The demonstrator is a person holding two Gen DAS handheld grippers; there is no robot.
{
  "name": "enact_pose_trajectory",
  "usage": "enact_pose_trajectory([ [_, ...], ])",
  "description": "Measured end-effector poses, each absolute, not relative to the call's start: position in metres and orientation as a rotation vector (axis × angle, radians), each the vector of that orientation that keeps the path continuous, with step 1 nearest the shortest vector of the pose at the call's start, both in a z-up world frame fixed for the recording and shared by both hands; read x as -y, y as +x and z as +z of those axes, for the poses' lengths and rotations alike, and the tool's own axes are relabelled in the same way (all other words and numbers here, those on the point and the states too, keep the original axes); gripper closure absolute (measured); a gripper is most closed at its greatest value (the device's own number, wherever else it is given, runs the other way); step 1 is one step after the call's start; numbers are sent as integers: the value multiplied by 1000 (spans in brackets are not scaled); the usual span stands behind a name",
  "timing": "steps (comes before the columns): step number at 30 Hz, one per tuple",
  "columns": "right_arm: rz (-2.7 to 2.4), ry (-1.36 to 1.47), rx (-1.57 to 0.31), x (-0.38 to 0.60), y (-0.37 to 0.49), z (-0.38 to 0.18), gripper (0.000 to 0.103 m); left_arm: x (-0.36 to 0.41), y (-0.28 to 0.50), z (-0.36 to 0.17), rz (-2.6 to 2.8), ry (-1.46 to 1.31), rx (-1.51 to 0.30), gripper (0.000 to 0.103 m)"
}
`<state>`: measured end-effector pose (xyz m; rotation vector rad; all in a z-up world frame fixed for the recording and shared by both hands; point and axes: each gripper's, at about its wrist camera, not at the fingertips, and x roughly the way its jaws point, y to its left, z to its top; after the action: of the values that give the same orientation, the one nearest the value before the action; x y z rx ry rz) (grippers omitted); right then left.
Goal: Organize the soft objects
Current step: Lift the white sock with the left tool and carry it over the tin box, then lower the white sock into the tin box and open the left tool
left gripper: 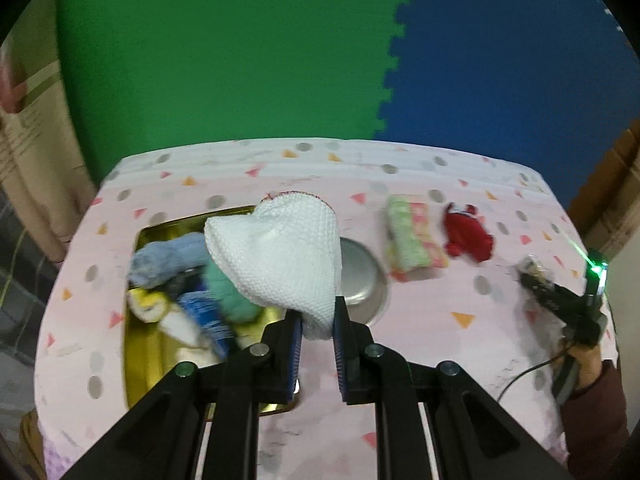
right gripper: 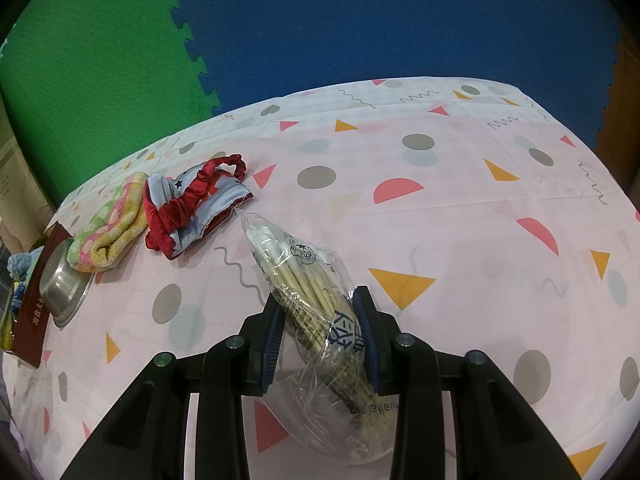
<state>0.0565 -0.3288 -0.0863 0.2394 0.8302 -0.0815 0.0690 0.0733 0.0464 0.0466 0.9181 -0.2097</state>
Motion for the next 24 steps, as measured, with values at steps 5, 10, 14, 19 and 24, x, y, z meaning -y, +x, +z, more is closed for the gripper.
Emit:
enact_pose_trajectory([
  [5, -82, 239, -830, 329, 56, -86, 70, -103, 66, 47, -144, 54, -919, 89],
  [10, -82, 238, -830, 328, 56, -86, 70, -127, 63, 40, -98, 61, -937, 89],
  [14, -82, 239, -830, 329, 56, -86, 70, -142, 60, 26, -71, 70, -971, 89],
  [19, -82, 238, -831, 328, 56, -86, 70, -161, 59, 5, -44, 56, -1010, 89],
  [24, -82, 238, -831, 328, 57, -86, 70, -174, 63, -12, -30, 54, -1040, 89],
])
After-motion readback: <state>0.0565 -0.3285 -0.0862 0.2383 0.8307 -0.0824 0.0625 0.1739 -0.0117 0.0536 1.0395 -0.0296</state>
